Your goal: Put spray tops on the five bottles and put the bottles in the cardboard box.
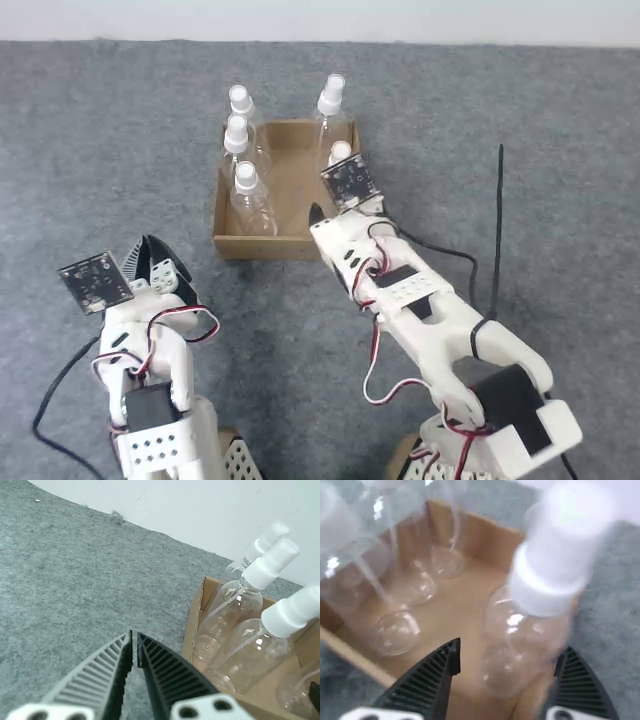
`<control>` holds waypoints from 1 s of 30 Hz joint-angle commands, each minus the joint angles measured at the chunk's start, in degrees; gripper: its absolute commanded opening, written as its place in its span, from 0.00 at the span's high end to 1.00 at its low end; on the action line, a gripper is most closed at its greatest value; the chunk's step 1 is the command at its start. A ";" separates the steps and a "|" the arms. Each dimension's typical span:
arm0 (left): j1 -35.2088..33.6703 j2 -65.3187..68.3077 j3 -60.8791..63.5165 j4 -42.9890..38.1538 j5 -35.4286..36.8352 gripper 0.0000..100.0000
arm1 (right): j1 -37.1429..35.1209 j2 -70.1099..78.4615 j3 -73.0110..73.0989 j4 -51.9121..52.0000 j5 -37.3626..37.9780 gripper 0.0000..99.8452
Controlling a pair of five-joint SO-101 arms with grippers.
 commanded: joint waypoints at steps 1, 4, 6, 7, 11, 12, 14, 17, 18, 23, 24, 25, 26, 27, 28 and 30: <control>0.00 -1.05 -0.57 0.18 -0.53 0.99 | -1.19 -4.35 -2.99 1.10 0.09 0.74; 0.00 -1.05 -0.57 0.18 -0.53 0.99 | -1.01 -4.44 -2.99 1.10 0.09 0.74; 0.00 -1.05 -0.57 0.18 -0.53 0.99 | -0.92 -5.58 -2.73 1.27 0.09 0.74; 0.00 -1.05 -0.57 0.18 -0.53 0.99 | -0.84 -6.37 -2.55 1.63 0.09 0.74; 0.00 -1.05 -0.57 0.18 -0.53 0.99 | -0.66 -10.33 -2.64 7.25 -0.09 0.74; 0.00 -1.05 -0.57 0.18 -0.53 0.99 | -0.75 -11.12 -2.64 8.48 -0.09 0.74; 0.00 -1.05 -0.57 0.18 -0.53 0.99 | -0.84 -12.35 -2.64 10.33 -0.18 0.74; 0.00 -1.05 -0.57 0.18 -0.53 0.99 | -0.84 -13.76 -2.64 12.35 -0.18 0.74; 0.00 -1.05 -0.57 0.18 -0.53 0.99 | -0.84 -14.11 -2.64 12.97 -0.09 0.74; 0.00 -1.05 -0.57 0.18 -0.53 0.99 | -0.66 -14.81 -2.90 14.99 0.09 0.74; 0.00 -1.05 -0.57 0.18 -0.53 0.99 | -0.66 -14.99 -2.90 15.43 0.09 0.74; 0.00 -1.05 -0.57 0.18 -0.53 0.99 | -0.66 -15.16 -2.90 15.78 0.09 0.74; 0.00 -1.05 -0.57 0.18 -0.53 0.99 | -0.66 -15.43 -2.90 16.31 0.09 0.74; 0.00 -1.05 -0.57 0.18 -0.53 0.99 | -0.66 -15.87 -2.90 16.92 0.09 0.75; 0.09 -1.05 -0.57 0.18 -0.53 0.99 | -0.66 -16.31 -2.90 17.54 0.09 0.77; 0.09 -1.05 -0.57 0.18 -0.53 0.99 | -0.66 -17.63 -2.90 18.77 0.18 0.81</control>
